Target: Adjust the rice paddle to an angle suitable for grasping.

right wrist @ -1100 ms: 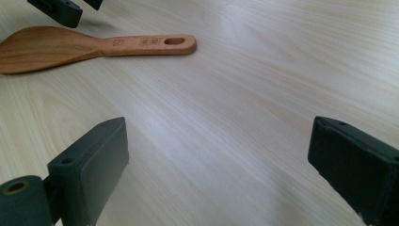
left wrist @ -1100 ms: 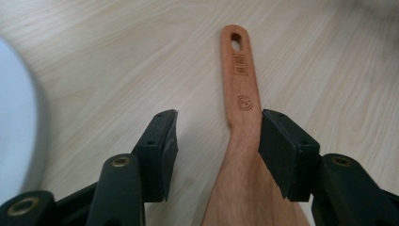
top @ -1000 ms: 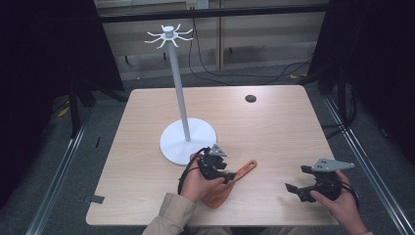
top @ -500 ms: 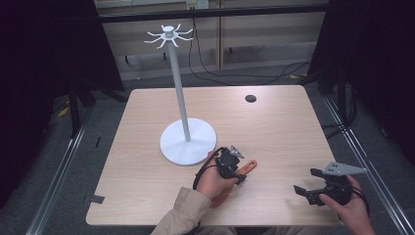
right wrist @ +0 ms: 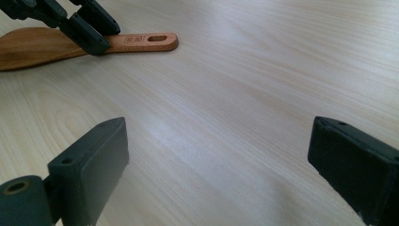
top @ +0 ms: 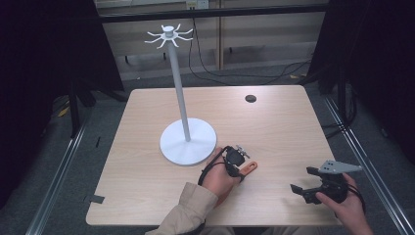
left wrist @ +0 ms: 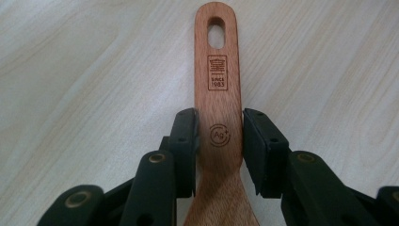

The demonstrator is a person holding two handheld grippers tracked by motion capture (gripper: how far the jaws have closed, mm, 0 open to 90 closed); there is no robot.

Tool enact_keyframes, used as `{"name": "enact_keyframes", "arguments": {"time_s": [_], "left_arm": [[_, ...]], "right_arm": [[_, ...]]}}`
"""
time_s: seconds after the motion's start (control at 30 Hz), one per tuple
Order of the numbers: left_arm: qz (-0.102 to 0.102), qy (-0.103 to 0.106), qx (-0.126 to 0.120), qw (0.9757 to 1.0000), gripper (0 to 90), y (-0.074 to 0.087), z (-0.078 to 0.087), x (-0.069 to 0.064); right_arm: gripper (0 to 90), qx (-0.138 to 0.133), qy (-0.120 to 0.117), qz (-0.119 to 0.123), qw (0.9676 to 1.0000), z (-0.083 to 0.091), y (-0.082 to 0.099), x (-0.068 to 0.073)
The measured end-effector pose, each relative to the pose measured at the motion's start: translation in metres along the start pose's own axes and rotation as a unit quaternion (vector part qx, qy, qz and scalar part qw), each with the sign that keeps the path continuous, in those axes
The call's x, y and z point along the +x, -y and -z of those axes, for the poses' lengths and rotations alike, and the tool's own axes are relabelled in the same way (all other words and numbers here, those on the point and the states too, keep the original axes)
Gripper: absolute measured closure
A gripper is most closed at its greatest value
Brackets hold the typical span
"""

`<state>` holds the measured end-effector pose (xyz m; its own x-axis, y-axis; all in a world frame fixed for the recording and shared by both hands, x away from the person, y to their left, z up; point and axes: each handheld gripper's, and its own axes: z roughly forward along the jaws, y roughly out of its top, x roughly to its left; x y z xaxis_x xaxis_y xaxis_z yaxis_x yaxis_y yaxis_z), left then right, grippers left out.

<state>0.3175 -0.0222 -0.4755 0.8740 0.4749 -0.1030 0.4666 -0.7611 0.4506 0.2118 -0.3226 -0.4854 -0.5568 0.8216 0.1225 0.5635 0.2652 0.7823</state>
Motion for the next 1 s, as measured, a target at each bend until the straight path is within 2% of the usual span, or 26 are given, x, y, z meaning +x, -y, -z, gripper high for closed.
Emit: {"name": "enact_keyframes", "arguments": {"time_s": [0.07,0.1,0.17,0.2,0.23,0.27,0.3,0.37,0.4,0.43,0.47,0.5,0.53,0.6,0.63,0.67,0.7,0.77,0.8,0.87,0.9,1.0], "left_arm": [[0.012,0.007,-0.017,0.9997,66.4,0.004,0.003,0.003],[0.027,0.015,-0.04,0.9987,66.4,0.008,0.008,0.008],[0.038,0.024,-0.065,0.9969,66.4,0.012,0.015,0.013],[0.038,0.024,-0.065,0.9969,66.4,0.012,0.015,0.013],[0.046,0.022,-0.088,0.9948,66.4,0.016,0.023,0.016],[0.046,0.022,-0.088,0.9948,66.4,0.016,0.023,0.016],[0.045,0.023,-0.099,0.9938,66.4,0.017,0.027,0.019],[0.058,0.026,-0.13,0.9894,66.4,0.021,0.036,0.022],[0.068,0.024,-0.163,0.9839,66.4,0.024,0.044,0.024],[0.068,0.024,-0.163,0.9839,66.4,0.024,0.044,0.024],[0.068,0.027,-0.186,0.9798,66.4,0.028,0.052,0.027],[0.068,0.027,-0.186,0.9798,66.4,0.028,0.052,0.027],[0.068,0.026,-0.205,0.9761,66.4,0.031,0.057,0.029],[0.072,0.027,-0.226,0.9711,66.4,0.034,0.062,0.031],[0.073,0.028,-0.245,0.9664,66.4,0.038,0.066,0.033],[0.073,0.028,-0.245,0.9664,66.4,0.038,0.066,0.033],[0.075,0.026,-0.261,0.962,66.4,0.041,0.069,0.035],[0.08,0.033,-0.276,0.9572,66.4,0.044,0.071,0.037],[0.08,0.033,-0.276,0.9572,66.4,0.044,0.071,0.037],[0.087,0.038,-0.292,0.9518,66.4,0.046,0.072,0.039],[0.088,0.032,-0.29,0.9524,66.4,0.047,0.074,0.04],[0.089,0.033,-0.297,0.95,66.4,0.048,0.075,0.04]], "right_arm": [[5.6,-0.002,-0.002,0.002,1.0,-0.001,-0.001,0.0],[5.6,-0.002,-0.002,0.001,1.0,-0.002,-0.002,0.0],[5.6,-0.001,-0.004,0.003,1.0,-0.004,-0.003,0.0],[5.6,-0.001,-0.004,0.003,1.0,-0.004,-0.003,0.0],[5.6,0.0,-0.006,0.005,1.0,-0.005,-0.003,0.0],[5.6,0.0,-0.006,0.005,1.0,-0.005,-0.003,0.0],[5.7,-0.002,-0.007,0.005,1.0,-0.007,-0.005,0.001],[5.7,-0.001,-0.009,0.007,0.9999,-0.008,-0.006,0.003],[5.7,-0.002,-0.009,0.009,0.9999,-0.01,-0.006,0.003],[5.7,-0.002,-0.009,0.009,0.9999,-0.01,-0.006,0.003],[5.7,0.0,-0.012,0.01,0.9999,-0.011,-0.007,0.004],[5.7,0.0,-0.012,0.01,0.9999,-0.011,-0.007,0.004],[5.7,0.002,-0.013,0.01,0.9999,-0.012,-0.008,0.005],[5.8,0.0,-0.012,0.012,0.9998,-0.014,-0.009,0.006],[6.0,0.0,-0.013,0.014,0.9998,-0.015,-0.009,0.006],[6.0,0.0,-0.013,0.014,0.9998,-0.015,-0.009,0.006],[6.2,-0.003,-0.012,0.013,0.9998,-0.016,-0.01,0.006],[6.4,-0.004,-0.012,0.013,0.9998,-0.016,-0.011,0.006],[6.3,-0.006,-0.014,0.014,0.9998,-0.017,-0.011,0.006],[6.4,-0.006,-0.014,0.01,0.9998,-0.017,-0.011,0.006],[6.3,-0.007,-0.015,0.011,0.9998,-0.017,-0.011,0.006],[6.3,-0.007,-0.015,0.013,0.9998,-0.018,-0.012,0.006]]}}
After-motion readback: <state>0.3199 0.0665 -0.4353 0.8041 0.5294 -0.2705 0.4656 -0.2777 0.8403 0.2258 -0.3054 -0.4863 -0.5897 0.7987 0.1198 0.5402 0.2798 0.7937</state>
